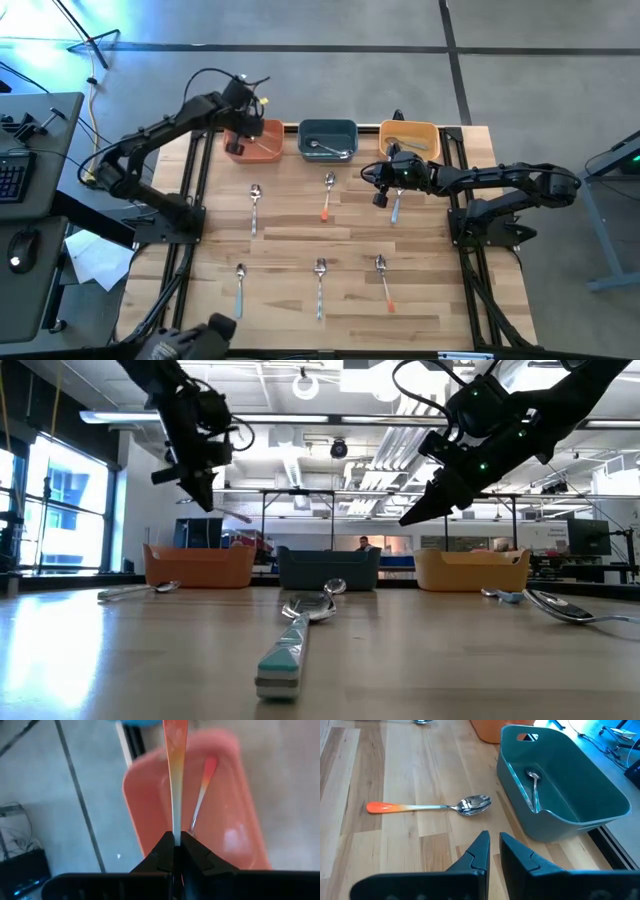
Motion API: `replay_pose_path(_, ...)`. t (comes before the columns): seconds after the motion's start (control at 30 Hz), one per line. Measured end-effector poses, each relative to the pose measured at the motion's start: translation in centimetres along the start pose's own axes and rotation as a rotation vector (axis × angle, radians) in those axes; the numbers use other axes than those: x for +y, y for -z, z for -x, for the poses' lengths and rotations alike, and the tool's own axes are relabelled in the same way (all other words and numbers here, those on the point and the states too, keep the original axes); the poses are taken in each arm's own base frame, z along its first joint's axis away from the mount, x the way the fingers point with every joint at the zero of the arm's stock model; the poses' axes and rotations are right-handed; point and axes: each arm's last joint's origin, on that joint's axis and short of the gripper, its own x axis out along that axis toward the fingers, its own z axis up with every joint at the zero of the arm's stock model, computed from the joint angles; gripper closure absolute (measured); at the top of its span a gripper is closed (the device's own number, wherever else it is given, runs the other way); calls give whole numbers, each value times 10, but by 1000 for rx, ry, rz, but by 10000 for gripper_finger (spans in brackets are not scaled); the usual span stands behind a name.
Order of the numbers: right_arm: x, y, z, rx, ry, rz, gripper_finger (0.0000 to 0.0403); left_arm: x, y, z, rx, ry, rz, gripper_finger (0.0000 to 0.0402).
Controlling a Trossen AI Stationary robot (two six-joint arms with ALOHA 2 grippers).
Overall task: Sort silverware by color (type)
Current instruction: Put the orange spoon into the orange bin
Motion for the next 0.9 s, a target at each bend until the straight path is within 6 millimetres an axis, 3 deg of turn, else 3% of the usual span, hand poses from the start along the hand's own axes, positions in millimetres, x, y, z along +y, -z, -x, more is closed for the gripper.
replay_pose_path(0.13, 0, 0, 0, 0, 0, 2, 377, 1, 13, -16, 50, 80, -11, 401)
replay_pose_path(0.4, 0, 0, 0, -2, 1, 1, 377, 4, 18, -63, 75, 181, -43, 401)
replay_pose_path(0.9, 0, 0, 0, -3, 0, 0, 377, -2, 23, -108, 123, 289, 8, 393)
